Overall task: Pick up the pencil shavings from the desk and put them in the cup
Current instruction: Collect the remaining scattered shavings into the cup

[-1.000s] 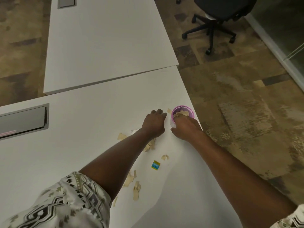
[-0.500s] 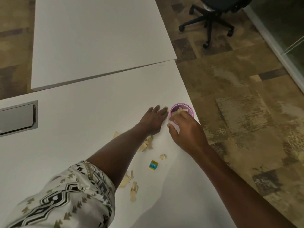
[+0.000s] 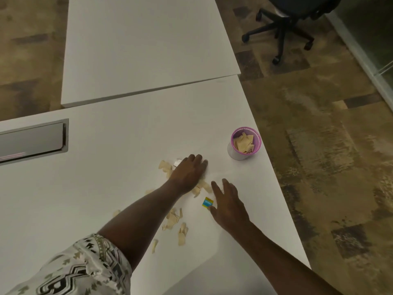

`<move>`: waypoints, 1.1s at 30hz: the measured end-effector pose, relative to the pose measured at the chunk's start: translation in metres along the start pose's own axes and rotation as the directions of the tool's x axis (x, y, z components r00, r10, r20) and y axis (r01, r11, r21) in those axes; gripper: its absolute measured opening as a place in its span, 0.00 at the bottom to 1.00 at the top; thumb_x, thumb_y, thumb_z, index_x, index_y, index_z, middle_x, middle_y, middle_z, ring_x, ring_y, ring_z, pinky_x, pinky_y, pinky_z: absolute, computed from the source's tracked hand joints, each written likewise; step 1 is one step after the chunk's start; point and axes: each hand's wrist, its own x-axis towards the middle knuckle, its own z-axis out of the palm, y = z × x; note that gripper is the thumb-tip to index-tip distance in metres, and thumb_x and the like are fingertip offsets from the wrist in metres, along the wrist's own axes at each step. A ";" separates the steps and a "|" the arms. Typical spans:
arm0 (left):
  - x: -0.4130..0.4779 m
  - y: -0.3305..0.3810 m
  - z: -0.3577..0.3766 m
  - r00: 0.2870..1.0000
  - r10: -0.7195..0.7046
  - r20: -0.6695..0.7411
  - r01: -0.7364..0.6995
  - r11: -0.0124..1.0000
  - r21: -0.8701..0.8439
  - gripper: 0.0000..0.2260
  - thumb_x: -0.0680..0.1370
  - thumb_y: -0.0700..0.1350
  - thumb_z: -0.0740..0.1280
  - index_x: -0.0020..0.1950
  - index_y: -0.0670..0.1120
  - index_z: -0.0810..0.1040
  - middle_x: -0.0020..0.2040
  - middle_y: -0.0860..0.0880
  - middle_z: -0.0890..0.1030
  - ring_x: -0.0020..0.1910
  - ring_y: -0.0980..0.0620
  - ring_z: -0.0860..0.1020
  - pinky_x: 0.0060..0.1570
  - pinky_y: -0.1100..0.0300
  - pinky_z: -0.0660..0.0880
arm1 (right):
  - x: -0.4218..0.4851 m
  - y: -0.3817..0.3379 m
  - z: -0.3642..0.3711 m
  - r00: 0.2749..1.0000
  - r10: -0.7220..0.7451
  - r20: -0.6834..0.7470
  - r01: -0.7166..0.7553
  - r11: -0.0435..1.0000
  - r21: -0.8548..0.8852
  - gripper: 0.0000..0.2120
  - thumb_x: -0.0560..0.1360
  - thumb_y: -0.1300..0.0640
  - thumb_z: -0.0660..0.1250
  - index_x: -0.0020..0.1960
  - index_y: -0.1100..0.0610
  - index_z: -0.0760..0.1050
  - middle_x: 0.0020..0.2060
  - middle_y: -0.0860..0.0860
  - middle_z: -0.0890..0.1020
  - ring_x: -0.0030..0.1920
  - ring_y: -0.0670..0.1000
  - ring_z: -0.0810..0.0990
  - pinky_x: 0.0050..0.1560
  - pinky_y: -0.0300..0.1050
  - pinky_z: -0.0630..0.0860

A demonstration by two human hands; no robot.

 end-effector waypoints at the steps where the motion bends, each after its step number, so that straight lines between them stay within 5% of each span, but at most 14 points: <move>1: -0.006 0.002 0.001 1.000 -0.005 -0.006 0.005 1.000 -0.009 0.19 0.80 0.39 0.59 0.70 0.39 0.71 0.57 0.40 0.76 0.52 0.41 0.74 0.48 0.47 0.75 | -0.002 -0.005 0.006 1.000 -0.002 -0.004 0.002 1.000 0.006 0.36 0.79 0.43 0.62 0.80 0.51 0.48 0.80 0.55 0.51 0.79 0.58 0.52 0.71 0.49 0.67; 4: -0.024 0.009 0.007 1.000 -0.010 -0.019 0.009 0.999 -0.043 0.19 0.79 0.43 0.59 0.69 0.39 0.72 0.55 0.42 0.76 0.50 0.43 0.73 0.49 0.49 0.73 | -0.009 -0.015 0.016 0.998 -0.041 -0.054 0.038 0.998 -0.051 0.35 0.78 0.44 0.65 0.79 0.54 0.56 0.78 0.59 0.59 0.77 0.58 0.60 0.69 0.46 0.70; 7: -0.042 0.014 0.012 0.998 0.027 -0.051 -0.030 0.998 -0.060 0.25 0.77 0.47 0.61 0.73 0.40 0.69 0.57 0.41 0.76 0.51 0.42 0.74 0.53 0.49 0.72 | -0.017 -0.018 0.020 0.974 -0.136 -0.182 0.102 0.977 -0.186 0.32 0.62 0.47 0.82 0.63 0.55 0.80 0.59 0.58 0.82 0.56 0.54 0.83 0.49 0.39 0.81; 11: -0.065 0.019 0.022 0.995 0.096 -0.005 -0.095 0.995 0.021 0.30 0.76 0.48 0.61 0.79 0.46 0.61 0.67 0.35 0.71 0.63 0.38 0.72 0.66 0.46 0.69 | -0.022 -0.016 0.026 0.953 -0.192 -0.234 0.142 0.967 -0.213 0.22 0.62 0.58 0.80 0.56 0.51 0.83 0.50 0.52 0.84 0.45 0.50 0.83 0.38 0.35 0.80; 14: -0.080 0.021 0.028 0.992 0.125 -0.015 -0.124 0.991 0.049 0.24 0.79 0.42 0.60 0.76 0.43 0.66 0.68 0.32 0.72 0.63 0.35 0.74 0.63 0.45 0.73 | -0.021 -0.013 0.025 0.938 -0.198 -0.284 0.149 0.971 -0.186 0.20 0.60 0.63 0.80 0.51 0.53 0.84 0.43 0.52 0.83 0.39 0.51 0.81 0.30 0.38 0.78; 18: -0.098 0.028 0.032 0.983 0.144 -0.118 -0.145 0.989 0.002 0.22 0.78 0.38 0.55 0.71 0.39 0.73 0.57 0.36 0.79 0.51 0.40 0.79 0.47 0.49 0.79 | -0.021 -0.007 0.031 0.950 -0.189 -0.248 0.189 0.982 -0.026 0.12 0.74 0.66 0.69 0.57 0.57 0.78 0.49 0.55 0.79 0.46 0.57 0.79 0.38 0.47 0.78; 21: -0.103 0.036 0.033 0.985 0.111 -0.133 -0.118 0.992 -0.051 0.18 0.77 0.39 0.63 0.67 0.40 0.76 0.51 0.40 0.79 0.45 0.43 0.77 0.40 0.52 0.76 | -0.024 -0.005 0.035 0.949 -0.178 -0.260 0.198 0.979 0.051 0.09 0.71 0.67 0.72 0.49 0.58 0.80 0.42 0.54 0.78 0.39 0.54 0.78 0.31 0.46 0.75; 24: -0.105 0.043 0.036 0.994 0.035 -0.102 -0.043 0.996 -0.078 0.16 0.79 0.41 0.58 0.66 0.42 0.76 0.50 0.43 0.78 0.44 0.44 0.75 0.39 0.52 0.73 | -0.024 -0.003 0.041 0.947 -0.147 -0.286 0.197 0.968 0.154 0.05 0.74 0.68 0.66 0.46 0.59 0.78 0.42 0.54 0.76 0.41 0.55 0.76 0.35 0.49 0.75; 28: -0.102 0.047 0.041 0.991 -0.128 -0.047 0.119 0.980 -0.159 0.14 0.78 0.40 0.63 0.64 0.45 0.75 0.51 0.44 0.76 0.48 0.44 0.74 0.43 0.52 0.72 | -0.025 0.003 0.038 0.956 -0.086 -0.279 0.172 0.939 0.299 0.05 0.74 0.67 0.67 0.48 0.59 0.79 0.44 0.54 0.77 0.42 0.54 0.76 0.42 0.47 0.76; 33: -0.098 0.055 0.036 0.920 -0.389 -0.053 0.341 0.858 -0.383 0.05 0.79 0.39 0.58 0.51 0.47 0.72 0.44 0.47 0.75 0.44 0.47 0.72 0.39 0.54 0.70 | -0.020 0.012 0.027 0.963 0.100 -0.252 0.038 0.870 0.491 0.03 0.73 0.65 0.70 0.46 0.59 0.80 0.43 0.53 0.79 0.44 0.53 0.78 0.45 0.43 0.75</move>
